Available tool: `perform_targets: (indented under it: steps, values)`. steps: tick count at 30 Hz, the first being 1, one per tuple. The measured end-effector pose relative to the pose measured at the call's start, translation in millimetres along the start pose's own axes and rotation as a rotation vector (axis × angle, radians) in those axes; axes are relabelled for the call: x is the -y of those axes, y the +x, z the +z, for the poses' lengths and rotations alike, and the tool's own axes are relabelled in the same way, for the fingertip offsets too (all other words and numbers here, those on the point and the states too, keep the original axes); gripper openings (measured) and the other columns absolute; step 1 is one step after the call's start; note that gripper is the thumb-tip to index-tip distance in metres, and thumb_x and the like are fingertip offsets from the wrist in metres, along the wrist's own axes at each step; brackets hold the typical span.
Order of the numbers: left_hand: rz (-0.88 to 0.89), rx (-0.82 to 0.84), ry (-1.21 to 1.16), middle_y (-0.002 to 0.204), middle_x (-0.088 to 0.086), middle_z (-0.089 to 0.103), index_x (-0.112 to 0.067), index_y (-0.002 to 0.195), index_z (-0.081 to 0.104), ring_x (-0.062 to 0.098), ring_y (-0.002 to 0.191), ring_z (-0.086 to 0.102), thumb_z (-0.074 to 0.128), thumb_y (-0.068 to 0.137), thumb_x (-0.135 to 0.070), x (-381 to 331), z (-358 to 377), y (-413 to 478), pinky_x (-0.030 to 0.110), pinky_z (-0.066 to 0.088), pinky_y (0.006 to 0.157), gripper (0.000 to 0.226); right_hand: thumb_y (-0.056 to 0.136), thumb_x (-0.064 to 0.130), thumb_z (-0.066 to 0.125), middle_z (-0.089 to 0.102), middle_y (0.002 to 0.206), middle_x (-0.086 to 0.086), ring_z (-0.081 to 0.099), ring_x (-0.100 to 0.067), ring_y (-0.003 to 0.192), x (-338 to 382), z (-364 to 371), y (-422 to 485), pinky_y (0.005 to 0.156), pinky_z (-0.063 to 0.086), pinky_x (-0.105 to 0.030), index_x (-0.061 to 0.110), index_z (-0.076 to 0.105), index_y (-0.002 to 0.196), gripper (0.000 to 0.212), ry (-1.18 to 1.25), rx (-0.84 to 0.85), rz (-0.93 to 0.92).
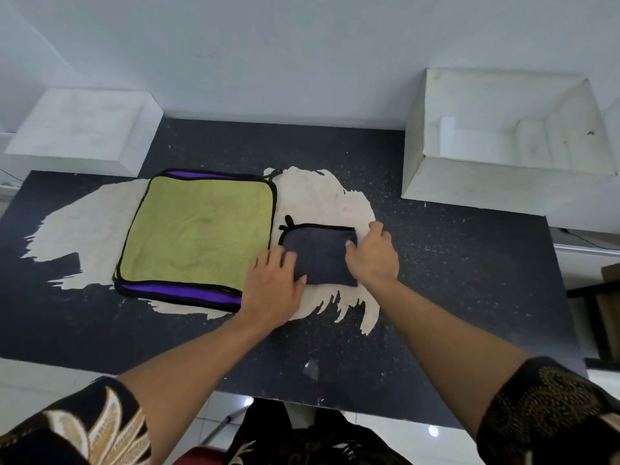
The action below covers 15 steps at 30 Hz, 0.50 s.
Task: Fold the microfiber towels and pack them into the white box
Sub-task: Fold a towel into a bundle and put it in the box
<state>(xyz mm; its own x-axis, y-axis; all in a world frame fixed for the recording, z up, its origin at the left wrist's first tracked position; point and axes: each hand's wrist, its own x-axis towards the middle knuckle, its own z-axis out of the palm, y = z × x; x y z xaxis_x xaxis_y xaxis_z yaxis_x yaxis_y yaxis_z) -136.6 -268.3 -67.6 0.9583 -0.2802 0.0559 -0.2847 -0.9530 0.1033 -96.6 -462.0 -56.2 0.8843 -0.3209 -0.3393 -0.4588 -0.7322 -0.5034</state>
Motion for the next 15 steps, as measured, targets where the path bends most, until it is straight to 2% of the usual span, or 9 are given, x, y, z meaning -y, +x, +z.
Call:
perform_targets:
  steps: [3, 6, 9, 10, 12, 15]
  values:
    - [-0.335, 0.080, -0.143, 0.113, 0.011, 0.052, -0.010, 0.113, 0.052, 0.028, 0.092, 0.055, 0.059, 0.092, -0.029, -10, -6, 4, 0.037, 0.045, 0.073, 0.029, 0.090, 0.033, 0.063, 0.054, 0.131, -0.018, 0.054, -0.038, 0.120, 14, -2, 3, 0.092, 0.046, -0.041, 0.007, 0.034, 0.133, 0.058, 0.068, 0.127, 0.221]
    - [-0.642, 0.168, -0.362, 0.125, 0.014, 0.045, -0.008, 0.123, 0.044, 0.033, 0.098, 0.056, 0.058, 0.093, -0.018, -23, -11, 18, 0.036, 0.040, 0.073, 0.034, 0.090, 0.021, 0.059, 0.054, 0.133, -0.018, 0.053, -0.037, 0.122, 19, -3, 0, 0.095, 0.046, -0.040, 0.004, 0.036, 0.135, 0.053, 0.047, 0.140, 0.278]
    - [-0.876, 0.225, -0.655, 0.127, 0.014, 0.050, -0.001, 0.131, 0.040, 0.033, 0.106, 0.058, 0.063, 0.092, -0.021, -25, -2, 31, 0.034, 0.046, 0.080, 0.049, 0.089, 0.020, 0.060, 0.056, 0.132, -0.017, 0.056, -0.035, 0.121, 18, -4, -6, 0.095, 0.047, -0.039, 0.003, 0.042, 0.134, 0.051, 0.052, 0.141, 0.306]
    - [-0.925, 0.234, -0.740, 0.126, 0.013, 0.054, 0.002, 0.131, 0.042, 0.032, 0.105, 0.060, 0.065, 0.090, -0.022, -24, 1, 34, 0.034, 0.051, 0.084, 0.053, 0.087, 0.020, 0.061, 0.057, 0.132, -0.016, 0.057, -0.034, 0.119, 16, -4, -8, 0.094, 0.049, -0.038, 0.004, 0.043, 0.134, 0.053, 0.046, 0.154, 0.325]
    - [-0.984, 0.243, -0.843, 0.121, 0.014, 0.061, 0.003, 0.130, 0.046, 0.028, 0.096, 0.062, 0.065, 0.086, -0.021, -21, 4, 37, 0.037, 0.057, 0.083, 0.053, 0.087, 0.019, 0.062, 0.056, 0.132, -0.017, 0.057, -0.034, 0.119, 14, -3, -14, 0.094, 0.050, -0.039, 0.004, 0.041, 0.135, 0.055, 0.028, 0.182, 0.360]
    - [-0.943, 0.288, -0.831, 0.114, 0.006, 0.055, 0.001, 0.135, 0.034, 0.024, 0.092, 0.057, 0.056, 0.087, -0.010, -23, -3, 34, 0.035, 0.052, 0.079, 0.054, 0.089, 0.017, 0.060, 0.055, 0.132, -0.017, 0.055, -0.034, 0.121, 10, -4, -22, 0.093, 0.047, -0.039, 0.005, 0.036, 0.136, 0.055, 0.020, 0.191, 0.357]
